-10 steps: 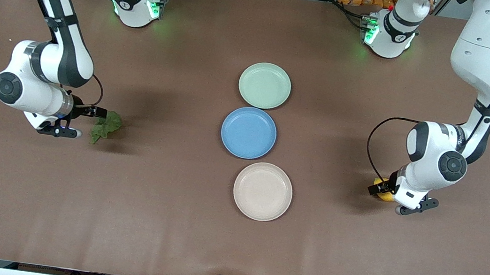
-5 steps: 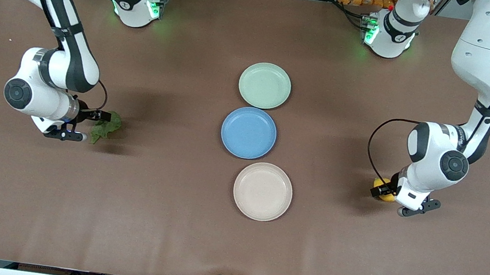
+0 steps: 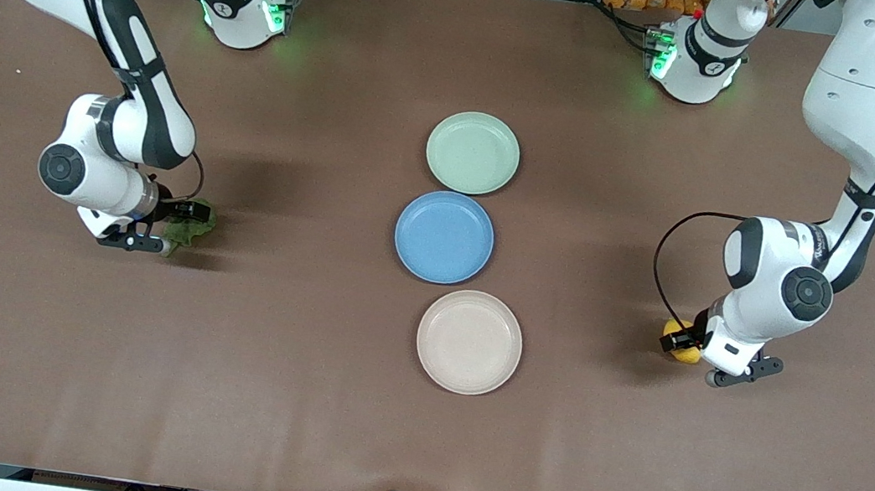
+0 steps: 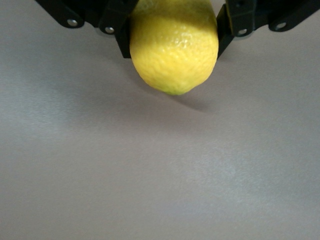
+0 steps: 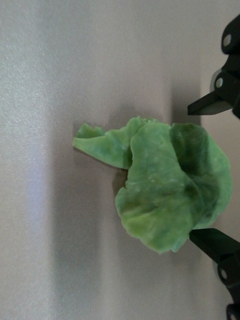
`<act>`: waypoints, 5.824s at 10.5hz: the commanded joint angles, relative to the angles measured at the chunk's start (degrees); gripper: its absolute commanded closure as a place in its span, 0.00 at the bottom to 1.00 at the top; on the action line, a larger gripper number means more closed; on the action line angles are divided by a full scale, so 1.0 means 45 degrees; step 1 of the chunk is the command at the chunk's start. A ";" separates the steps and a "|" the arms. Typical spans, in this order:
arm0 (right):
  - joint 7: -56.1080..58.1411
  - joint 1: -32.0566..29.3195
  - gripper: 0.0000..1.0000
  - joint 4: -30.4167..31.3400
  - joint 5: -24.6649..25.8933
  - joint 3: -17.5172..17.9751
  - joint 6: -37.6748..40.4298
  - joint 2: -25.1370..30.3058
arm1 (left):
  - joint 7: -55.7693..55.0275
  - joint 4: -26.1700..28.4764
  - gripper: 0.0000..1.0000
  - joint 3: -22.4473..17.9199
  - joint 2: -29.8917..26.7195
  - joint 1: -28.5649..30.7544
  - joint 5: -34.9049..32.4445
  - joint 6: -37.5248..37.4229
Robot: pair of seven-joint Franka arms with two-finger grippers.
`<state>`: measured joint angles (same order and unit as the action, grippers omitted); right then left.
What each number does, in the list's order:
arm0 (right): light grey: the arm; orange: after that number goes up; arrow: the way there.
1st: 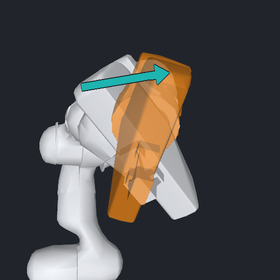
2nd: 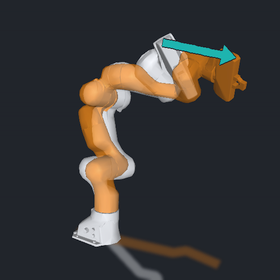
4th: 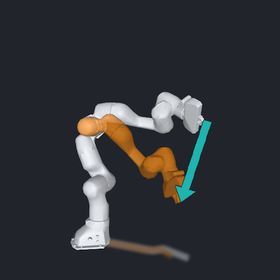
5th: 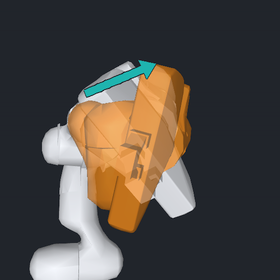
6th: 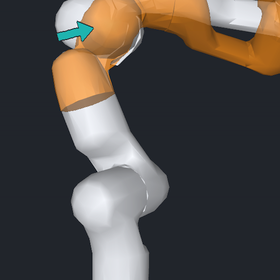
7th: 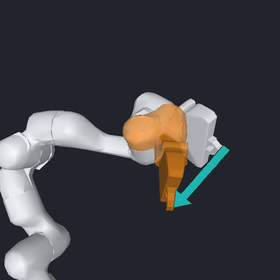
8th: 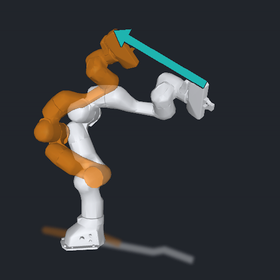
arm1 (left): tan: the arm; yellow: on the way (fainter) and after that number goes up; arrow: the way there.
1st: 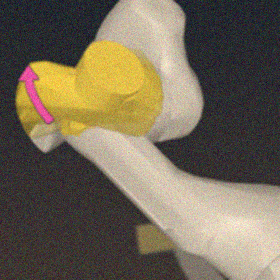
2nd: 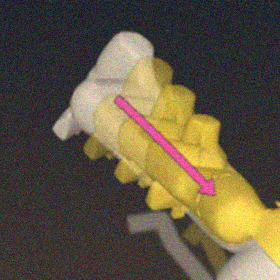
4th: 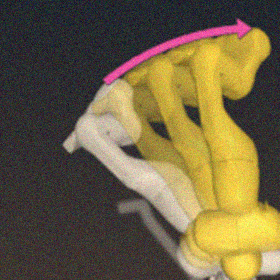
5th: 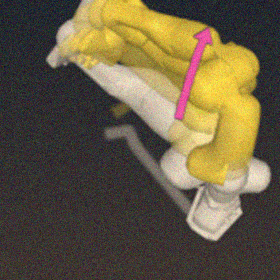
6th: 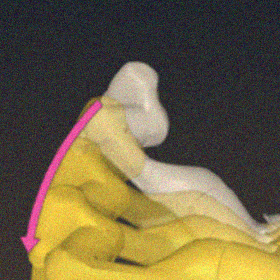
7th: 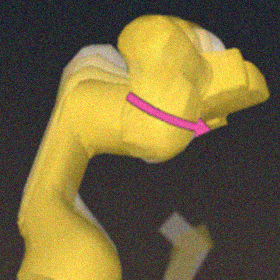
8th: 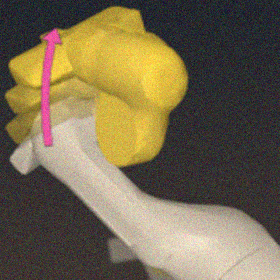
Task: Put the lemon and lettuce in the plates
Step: 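Close the left gripper on the lemon while the right gripper grasps lettuce, then carry the lemon to the cream plate while the right gripper lifts lettuce, then release the lemon on the cream plate while the right gripper carries lettuce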
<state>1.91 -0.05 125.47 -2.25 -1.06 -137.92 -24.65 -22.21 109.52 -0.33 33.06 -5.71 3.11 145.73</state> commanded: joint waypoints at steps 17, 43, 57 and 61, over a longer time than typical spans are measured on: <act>-0.0327 0.0302 1.00 -0.3682 -0.1683 0.0078 0.6523 -0.0070 | -0.7289 -0.2618 1.00 0.0229 -0.1136 -0.5099 0.0245 -0.0589; -0.7352 1.1804 1.00 -0.5730 -0.6043 0.0176 0.4988 -0.1588 | -0.8092 -0.4845 0.00 0.0151 0.0996 -0.4516 -0.1279 -0.1832; -0.7925 1.2023 0.00 -0.6963 -0.5050 -0.0019 0.5272 -0.2902 | -0.3346 -0.2273 0.00 0.0249 -0.2206 0.0565 -0.1337 -0.5414; -0.7263 1.1184 0.00 -0.8273 -0.4559 -0.0019 0.8245 -0.2863 | -0.3483 0.1552 0.00 0.0776 -0.4256 0.0546 -0.1239 -0.2334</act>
<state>-32.08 51.76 89.89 -23.69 -1.62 -103.74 -37.81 -37.79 106.78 3.01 20.44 -3.53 -1.61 130.12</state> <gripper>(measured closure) 0.000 0.000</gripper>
